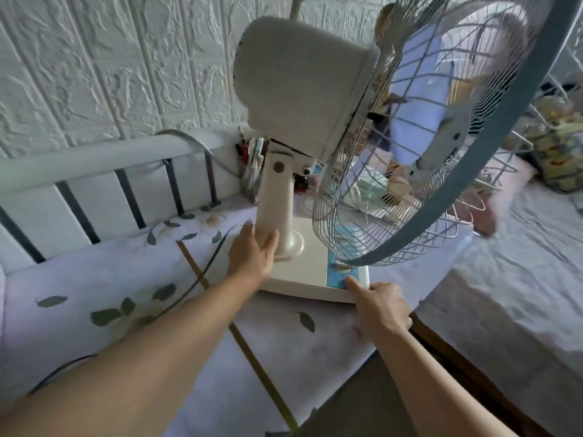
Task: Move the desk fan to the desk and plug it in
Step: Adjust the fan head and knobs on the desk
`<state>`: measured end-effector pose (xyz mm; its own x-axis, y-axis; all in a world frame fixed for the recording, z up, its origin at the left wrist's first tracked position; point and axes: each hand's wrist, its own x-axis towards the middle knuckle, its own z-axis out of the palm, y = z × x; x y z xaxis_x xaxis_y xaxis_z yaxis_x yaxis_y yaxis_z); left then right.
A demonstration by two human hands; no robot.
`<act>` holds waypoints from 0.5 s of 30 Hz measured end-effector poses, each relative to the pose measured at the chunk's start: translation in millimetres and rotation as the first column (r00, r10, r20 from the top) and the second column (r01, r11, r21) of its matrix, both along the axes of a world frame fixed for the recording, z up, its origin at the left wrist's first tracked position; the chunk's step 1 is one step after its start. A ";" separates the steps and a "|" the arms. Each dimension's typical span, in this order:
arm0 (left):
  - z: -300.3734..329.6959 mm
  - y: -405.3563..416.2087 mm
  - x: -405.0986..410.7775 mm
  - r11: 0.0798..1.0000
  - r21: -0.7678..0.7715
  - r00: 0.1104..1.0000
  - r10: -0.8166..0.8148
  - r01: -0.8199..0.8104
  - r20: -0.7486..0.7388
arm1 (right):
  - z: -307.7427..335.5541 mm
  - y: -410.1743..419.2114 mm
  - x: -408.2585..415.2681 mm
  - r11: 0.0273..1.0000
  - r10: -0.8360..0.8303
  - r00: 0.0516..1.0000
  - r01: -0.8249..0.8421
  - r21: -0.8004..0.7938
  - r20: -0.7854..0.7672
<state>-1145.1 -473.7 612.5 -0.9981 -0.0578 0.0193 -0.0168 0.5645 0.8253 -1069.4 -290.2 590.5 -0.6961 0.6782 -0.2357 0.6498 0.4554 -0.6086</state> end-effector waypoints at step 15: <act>-29.2 3.5 -2.5 0.940 -0.304 0.982 -0.112 0.154 0.149 | -14.5 -12.1 2.9 0.991 -0.133 0.988 0.131 -0.022 -0.073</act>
<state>-1147.6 -470.2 583.2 -0.9915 0.0640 -0.1133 -0.0173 0.7981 0.6023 -1066.5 -302.3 575.9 -0.6167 0.7615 -0.1994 0.6562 0.3575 -0.6645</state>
